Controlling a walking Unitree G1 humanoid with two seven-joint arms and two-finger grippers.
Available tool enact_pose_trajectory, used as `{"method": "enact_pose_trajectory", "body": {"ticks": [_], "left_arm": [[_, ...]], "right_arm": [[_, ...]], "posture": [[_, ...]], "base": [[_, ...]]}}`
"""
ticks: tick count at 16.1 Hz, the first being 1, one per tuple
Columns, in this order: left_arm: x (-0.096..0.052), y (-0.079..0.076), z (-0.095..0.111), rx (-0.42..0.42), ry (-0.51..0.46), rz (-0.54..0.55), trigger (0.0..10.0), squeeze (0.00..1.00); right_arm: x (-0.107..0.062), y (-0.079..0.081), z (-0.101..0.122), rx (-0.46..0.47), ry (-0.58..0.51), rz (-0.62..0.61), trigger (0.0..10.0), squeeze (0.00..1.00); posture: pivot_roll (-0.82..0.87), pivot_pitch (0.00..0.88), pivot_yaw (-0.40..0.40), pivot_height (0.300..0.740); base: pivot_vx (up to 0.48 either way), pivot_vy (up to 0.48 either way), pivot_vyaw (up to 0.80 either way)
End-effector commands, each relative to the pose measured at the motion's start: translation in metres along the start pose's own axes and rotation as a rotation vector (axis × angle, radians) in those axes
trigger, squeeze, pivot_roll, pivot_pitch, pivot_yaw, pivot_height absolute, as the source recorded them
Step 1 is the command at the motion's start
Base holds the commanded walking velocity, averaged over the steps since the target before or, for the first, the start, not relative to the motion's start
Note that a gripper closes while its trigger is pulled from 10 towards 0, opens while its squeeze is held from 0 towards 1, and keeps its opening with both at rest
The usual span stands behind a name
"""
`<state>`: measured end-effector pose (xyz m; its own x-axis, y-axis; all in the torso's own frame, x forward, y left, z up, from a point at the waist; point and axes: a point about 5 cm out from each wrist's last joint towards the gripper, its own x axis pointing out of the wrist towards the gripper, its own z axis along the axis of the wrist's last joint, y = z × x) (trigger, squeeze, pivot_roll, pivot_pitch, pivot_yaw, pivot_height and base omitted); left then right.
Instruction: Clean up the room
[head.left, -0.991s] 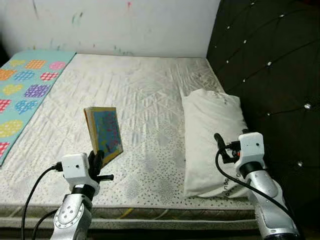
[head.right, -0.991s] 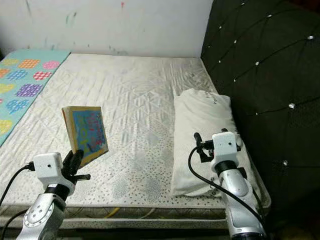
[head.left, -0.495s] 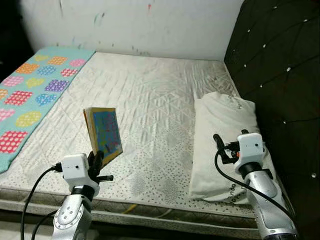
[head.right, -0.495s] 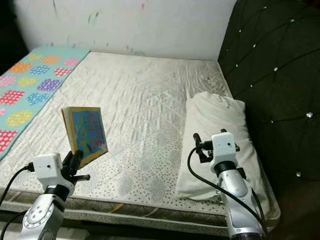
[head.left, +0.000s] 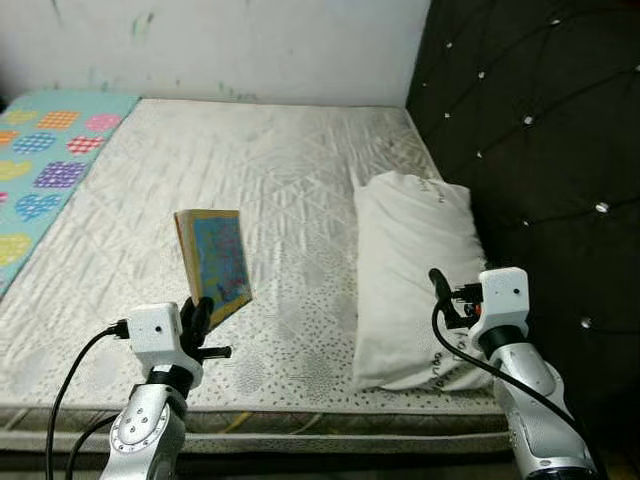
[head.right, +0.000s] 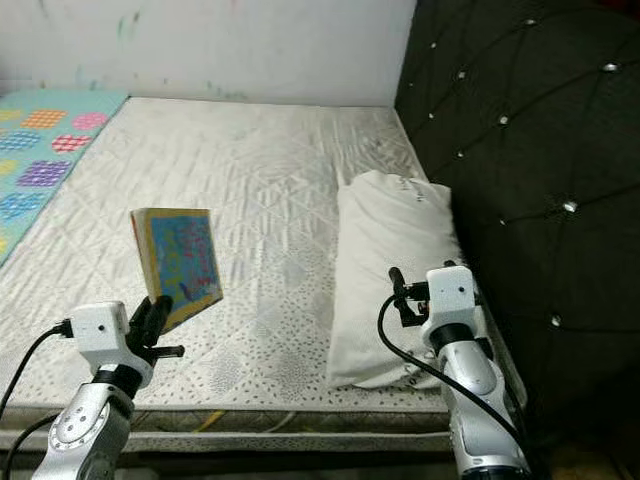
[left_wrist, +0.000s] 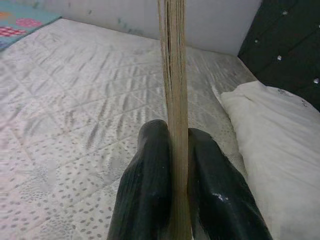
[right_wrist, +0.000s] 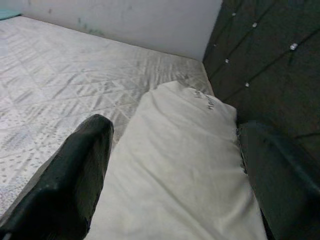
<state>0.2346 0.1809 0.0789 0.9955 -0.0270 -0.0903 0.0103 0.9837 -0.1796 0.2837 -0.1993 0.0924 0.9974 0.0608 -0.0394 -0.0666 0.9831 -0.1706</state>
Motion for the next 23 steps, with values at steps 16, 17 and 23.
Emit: {"method": "enact_pose_trajectory", "body": {"ticks": [16,17,23], "left_arm": [[0.004,0.002,0.005,0.002,-0.015,0.024,10.0,0.0],[0.006,0.005,0.003,-0.041,0.007,0.048,10.0,0.0],[0.003,0.018,-0.006,-0.162,0.077,0.118,10.0,0.0]], "right_arm": [[0.001,-0.002,0.0,-0.013,0.002,0.002,10.0,0.0],[0.002,-0.002,0.0,-0.011,0.004,0.002,10.0,0.0],[0.007,0.001,0.001,0.016,0.01,0.039,10.0,0.0]], "posture": [[-0.15,0.0,-0.021,0.74],[-0.15,0.0,-0.022,0.74],[-0.12,0.0,-0.058,0.74]], "base": [[0.127,0.0,0.0],[0.0,0.0,0.0],[0.0,0.0,0.0]]}}
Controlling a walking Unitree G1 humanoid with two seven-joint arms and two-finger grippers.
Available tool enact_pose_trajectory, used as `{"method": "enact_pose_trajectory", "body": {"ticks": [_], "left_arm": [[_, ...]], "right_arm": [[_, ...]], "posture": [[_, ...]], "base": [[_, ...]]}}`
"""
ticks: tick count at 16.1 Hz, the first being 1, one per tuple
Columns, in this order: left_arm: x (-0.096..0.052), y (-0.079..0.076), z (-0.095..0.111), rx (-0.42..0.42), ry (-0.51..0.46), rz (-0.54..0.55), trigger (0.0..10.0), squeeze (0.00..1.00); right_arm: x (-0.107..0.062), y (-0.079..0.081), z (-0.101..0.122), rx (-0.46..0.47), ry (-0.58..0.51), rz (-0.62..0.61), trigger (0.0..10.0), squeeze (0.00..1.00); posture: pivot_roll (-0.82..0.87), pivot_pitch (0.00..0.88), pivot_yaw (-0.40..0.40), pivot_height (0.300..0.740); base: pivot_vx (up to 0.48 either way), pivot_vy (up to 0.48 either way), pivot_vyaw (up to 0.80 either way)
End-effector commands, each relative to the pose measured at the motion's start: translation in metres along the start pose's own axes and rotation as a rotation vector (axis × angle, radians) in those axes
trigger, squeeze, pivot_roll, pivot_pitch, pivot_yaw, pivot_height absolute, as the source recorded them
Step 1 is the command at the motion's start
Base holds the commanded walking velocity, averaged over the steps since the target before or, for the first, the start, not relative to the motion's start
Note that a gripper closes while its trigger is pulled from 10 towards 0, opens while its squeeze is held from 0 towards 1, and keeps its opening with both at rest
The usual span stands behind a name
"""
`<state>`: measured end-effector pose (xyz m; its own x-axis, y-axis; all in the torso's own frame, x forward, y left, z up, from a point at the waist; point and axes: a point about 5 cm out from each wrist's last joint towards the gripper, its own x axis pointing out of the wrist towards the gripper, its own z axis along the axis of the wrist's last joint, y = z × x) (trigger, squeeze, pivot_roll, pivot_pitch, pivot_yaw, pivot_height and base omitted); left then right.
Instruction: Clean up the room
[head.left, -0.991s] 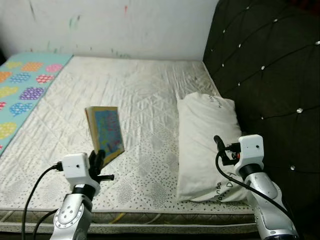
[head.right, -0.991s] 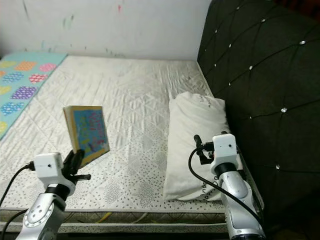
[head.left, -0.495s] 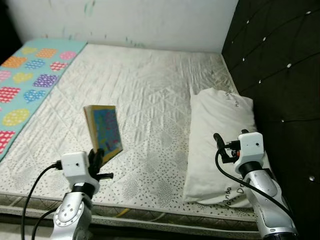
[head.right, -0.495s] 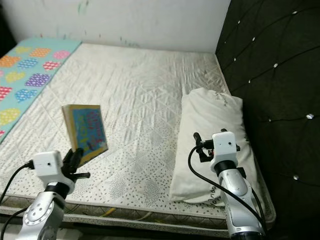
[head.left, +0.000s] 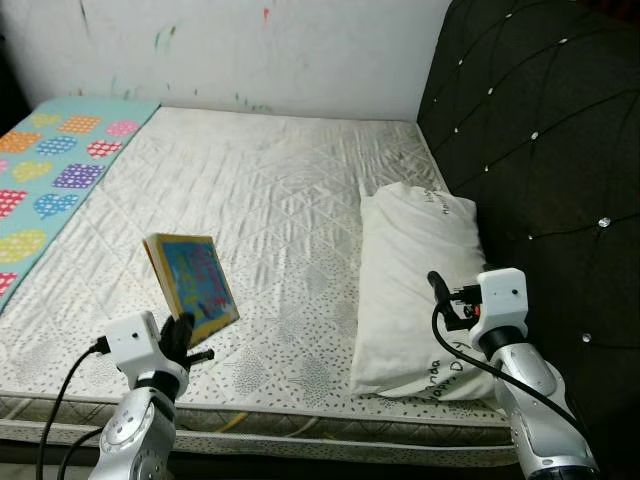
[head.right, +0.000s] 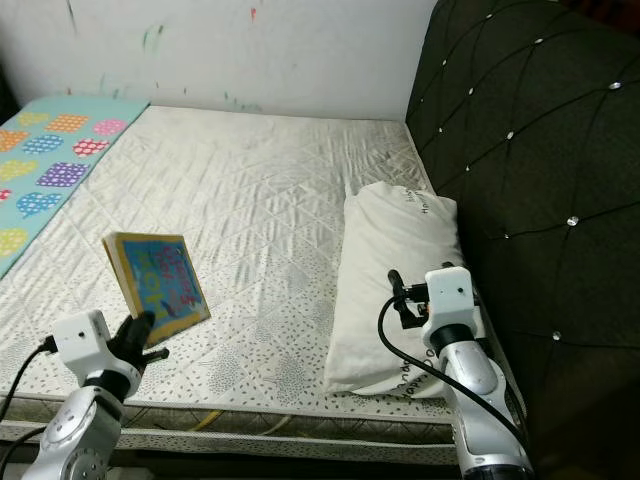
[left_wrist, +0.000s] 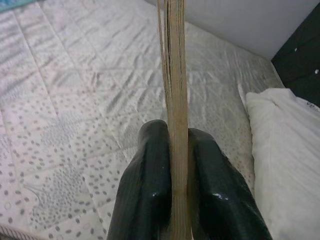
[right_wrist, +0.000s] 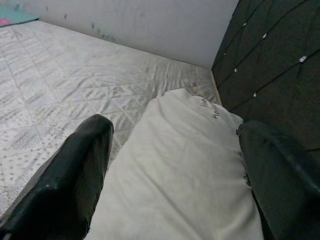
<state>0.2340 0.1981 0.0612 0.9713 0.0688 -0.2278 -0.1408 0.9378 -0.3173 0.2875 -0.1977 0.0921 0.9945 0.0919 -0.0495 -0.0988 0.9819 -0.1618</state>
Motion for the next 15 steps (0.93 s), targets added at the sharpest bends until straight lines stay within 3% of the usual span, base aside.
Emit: {"method": "enact_pose_trajectory", "body": {"ticks": [1,3,8,15], "left_arm": [[0.0001,-0.0033,0.0076,-0.001,-0.033,-0.01,10.0,0.0],[-0.0017,-0.0054,0.0071,-0.032,-0.036,-0.021,10.0,0.0],[-0.0018,-0.0076,0.0063,-0.023,-0.03,-0.038,10.0,0.0],[0.0,-0.0064,0.0106,0.0,-0.063,-0.005,10.0,0.0]], "right_arm": [[0.0065,0.002,0.0035,0.035,0.003,0.018,10.0,0.0],[0.0083,0.0027,0.0068,0.048,-0.007,0.029,10.0,0.0],[0.0022,0.0025,0.0017,0.05,0.009,0.044,10.0,0.0],[0.0039,0.009,0.0039,0.053,0.003,0.078,10.0,0.0]], "posture": [[-0.12,0.0,-0.06,0.74],[-0.12,0.0,-0.061,0.74],[-0.13,0.0,-0.052,0.735],[-0.13,0.0,-0.048,0.67]], "base": [[0.0,0.0,0.0],[0.0,0.0,0.0],[0.0,0.0,0.0],[0.0,0.0,0.0]]}}
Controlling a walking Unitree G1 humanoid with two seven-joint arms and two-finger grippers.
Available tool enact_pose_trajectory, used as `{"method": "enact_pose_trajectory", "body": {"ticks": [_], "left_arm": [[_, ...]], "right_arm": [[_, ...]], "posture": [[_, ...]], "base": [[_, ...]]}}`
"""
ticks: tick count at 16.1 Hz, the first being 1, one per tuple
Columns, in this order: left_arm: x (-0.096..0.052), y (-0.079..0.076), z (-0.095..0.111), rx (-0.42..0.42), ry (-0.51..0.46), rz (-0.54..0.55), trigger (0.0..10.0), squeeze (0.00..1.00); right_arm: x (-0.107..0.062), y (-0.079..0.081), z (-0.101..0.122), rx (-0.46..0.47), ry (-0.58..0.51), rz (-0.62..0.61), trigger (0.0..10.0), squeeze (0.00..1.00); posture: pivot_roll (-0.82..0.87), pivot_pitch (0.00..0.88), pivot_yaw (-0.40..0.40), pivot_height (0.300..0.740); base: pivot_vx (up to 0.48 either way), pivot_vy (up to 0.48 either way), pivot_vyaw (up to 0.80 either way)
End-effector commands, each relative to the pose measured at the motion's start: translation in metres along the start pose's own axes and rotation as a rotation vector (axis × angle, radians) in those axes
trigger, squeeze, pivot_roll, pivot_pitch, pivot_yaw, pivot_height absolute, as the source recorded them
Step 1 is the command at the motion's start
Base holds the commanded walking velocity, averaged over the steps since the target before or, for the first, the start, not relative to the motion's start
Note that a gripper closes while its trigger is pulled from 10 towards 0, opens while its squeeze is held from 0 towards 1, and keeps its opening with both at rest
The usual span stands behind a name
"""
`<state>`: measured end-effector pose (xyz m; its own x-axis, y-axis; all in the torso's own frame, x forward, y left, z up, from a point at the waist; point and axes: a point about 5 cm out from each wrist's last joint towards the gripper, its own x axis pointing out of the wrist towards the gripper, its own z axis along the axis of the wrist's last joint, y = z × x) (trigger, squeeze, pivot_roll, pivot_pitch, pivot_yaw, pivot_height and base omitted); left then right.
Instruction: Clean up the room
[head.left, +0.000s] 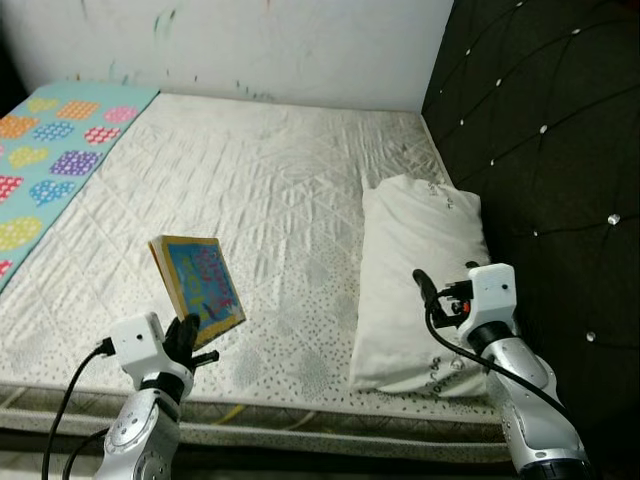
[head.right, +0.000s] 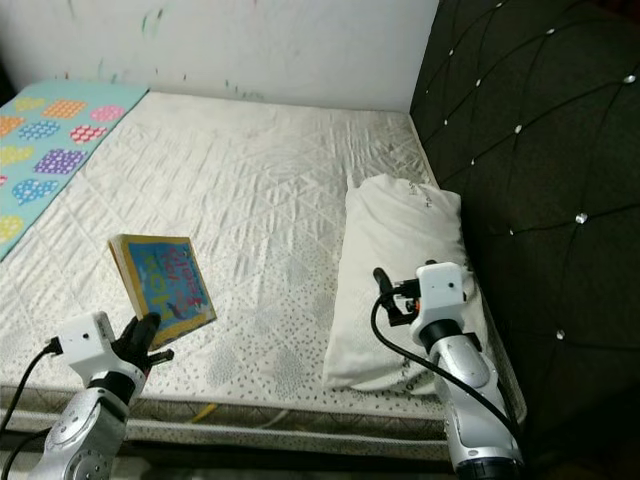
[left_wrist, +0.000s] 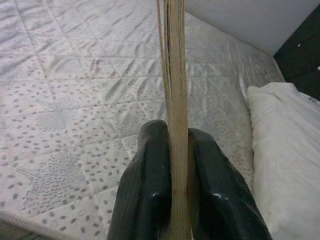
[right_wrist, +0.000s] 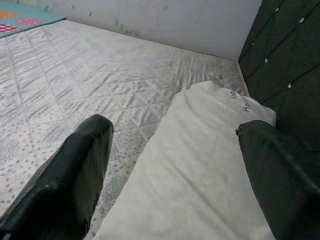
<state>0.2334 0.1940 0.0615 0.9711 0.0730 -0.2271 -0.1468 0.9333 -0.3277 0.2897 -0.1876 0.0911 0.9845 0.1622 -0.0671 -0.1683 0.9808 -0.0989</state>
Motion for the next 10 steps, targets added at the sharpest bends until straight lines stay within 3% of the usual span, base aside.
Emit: {"method": "enact_pose_trajectory", "body": {"ticks": [1,10], "left_arm": [[0.001,-0.0016,0.0124,0.01,-0.067,0.001,10.0,0.0],[-0.0045,0.0024,0.0179,0.046,-0.093,0.014,10.0,0.0]], "right_arm": [[0.0012,-0.0011,0.0041,-0.003,-0.013,0.003,10.0,0.0],[0.0038,0.003,0.0066,-0.002,-0.024,0.043,10.0,0.0]], "posture": [[-0.13,0.0,-0.049,0.67],[-0.11,0.0,-0.046,0.67]], "base": [[0.0,0.0,0.0],[0.0,0.0,0.0]]}}
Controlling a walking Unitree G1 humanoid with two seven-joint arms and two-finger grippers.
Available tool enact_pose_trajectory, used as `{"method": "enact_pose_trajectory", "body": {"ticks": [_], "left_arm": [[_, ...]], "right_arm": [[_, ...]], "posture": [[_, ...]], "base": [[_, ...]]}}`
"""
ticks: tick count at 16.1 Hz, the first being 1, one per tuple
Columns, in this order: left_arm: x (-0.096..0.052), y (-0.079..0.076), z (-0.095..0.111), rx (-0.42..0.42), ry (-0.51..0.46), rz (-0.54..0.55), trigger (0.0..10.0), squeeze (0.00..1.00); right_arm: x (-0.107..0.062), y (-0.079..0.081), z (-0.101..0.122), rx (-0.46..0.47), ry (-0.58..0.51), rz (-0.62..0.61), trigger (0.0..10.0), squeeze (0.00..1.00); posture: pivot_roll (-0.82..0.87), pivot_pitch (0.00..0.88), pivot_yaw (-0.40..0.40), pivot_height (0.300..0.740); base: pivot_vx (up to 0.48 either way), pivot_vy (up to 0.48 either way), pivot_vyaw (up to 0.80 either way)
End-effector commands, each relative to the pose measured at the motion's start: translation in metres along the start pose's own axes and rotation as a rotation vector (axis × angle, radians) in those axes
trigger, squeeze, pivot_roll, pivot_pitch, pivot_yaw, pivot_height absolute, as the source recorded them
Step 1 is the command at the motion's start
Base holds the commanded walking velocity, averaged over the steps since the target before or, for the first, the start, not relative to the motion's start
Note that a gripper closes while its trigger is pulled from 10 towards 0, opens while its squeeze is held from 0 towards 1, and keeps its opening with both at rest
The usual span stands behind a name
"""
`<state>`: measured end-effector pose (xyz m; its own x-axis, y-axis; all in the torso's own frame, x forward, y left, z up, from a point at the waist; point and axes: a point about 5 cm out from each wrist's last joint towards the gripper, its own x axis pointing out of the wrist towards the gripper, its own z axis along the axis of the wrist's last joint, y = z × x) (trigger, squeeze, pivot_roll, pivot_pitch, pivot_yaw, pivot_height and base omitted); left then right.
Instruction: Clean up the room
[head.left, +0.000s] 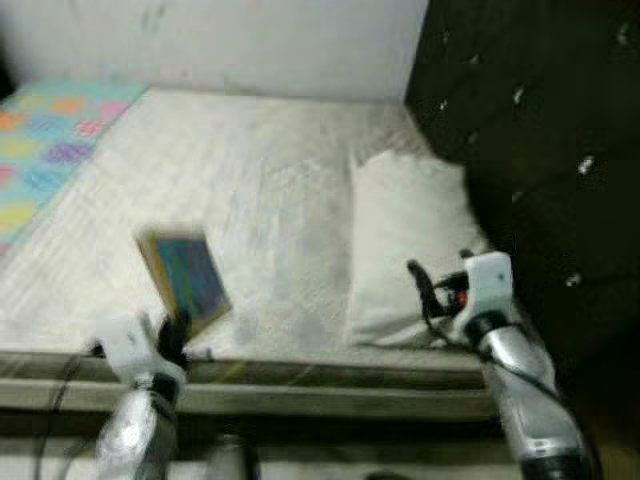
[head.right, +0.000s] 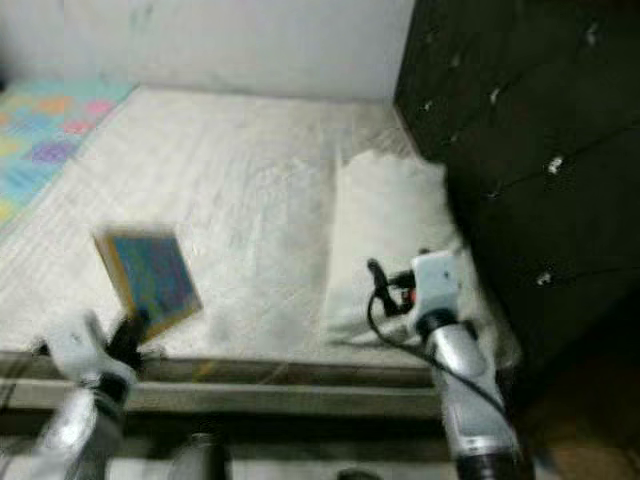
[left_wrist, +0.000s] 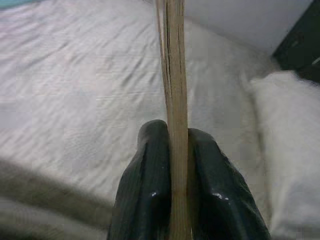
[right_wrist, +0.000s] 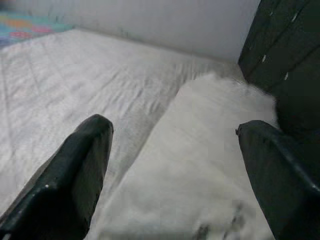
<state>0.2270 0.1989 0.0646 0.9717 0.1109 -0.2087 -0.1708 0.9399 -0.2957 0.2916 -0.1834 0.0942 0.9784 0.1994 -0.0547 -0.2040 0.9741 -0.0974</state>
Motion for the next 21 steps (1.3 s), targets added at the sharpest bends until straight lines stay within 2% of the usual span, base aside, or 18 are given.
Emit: {"method": "enact_pose_trajectory", "body": {"ticks": [1,8,15,21], "left_arm": [[0.002,-0.001,0.015,0.019,-0.064,-0.013,10.0,0.0],[-0.002,-0.002,0.019,0.032,-0.074,-0.01,10.0,0.0],[-0.016,-0.01,0.021,0.071,-0.066,-0.047,10.0,0.0],[-0.02,-0.019,0.022,0.073,-0.051,-0.105,10.0,0.0]], "right_arm": [[0.001,0.0,0.002,-0.001,-0.007,0.009,10.0,0.0],[-0.003,0.004,0.0,0.008,0.008,0.033,10.0,0.0],[-0.028,0.006,-0.006,0.014,0.049,0.053,10.0,0.0],[-0.04,0.007,-0.007,0.026,0.084,0.049,10.0,0.0]], "posture": [[-0.11,0.004,-0.045,0.67],[-0.11,0.039,-0.043,0.67],[-0.11,0.111,-0.046,0.67],[-0.12,0.158,-0.035,0.67]], "base": [[0.0,0.0,0.0],[0.0,0.0,0.0],[0.0,0.0,0.0],[0.0,0.0,0.0]]}}
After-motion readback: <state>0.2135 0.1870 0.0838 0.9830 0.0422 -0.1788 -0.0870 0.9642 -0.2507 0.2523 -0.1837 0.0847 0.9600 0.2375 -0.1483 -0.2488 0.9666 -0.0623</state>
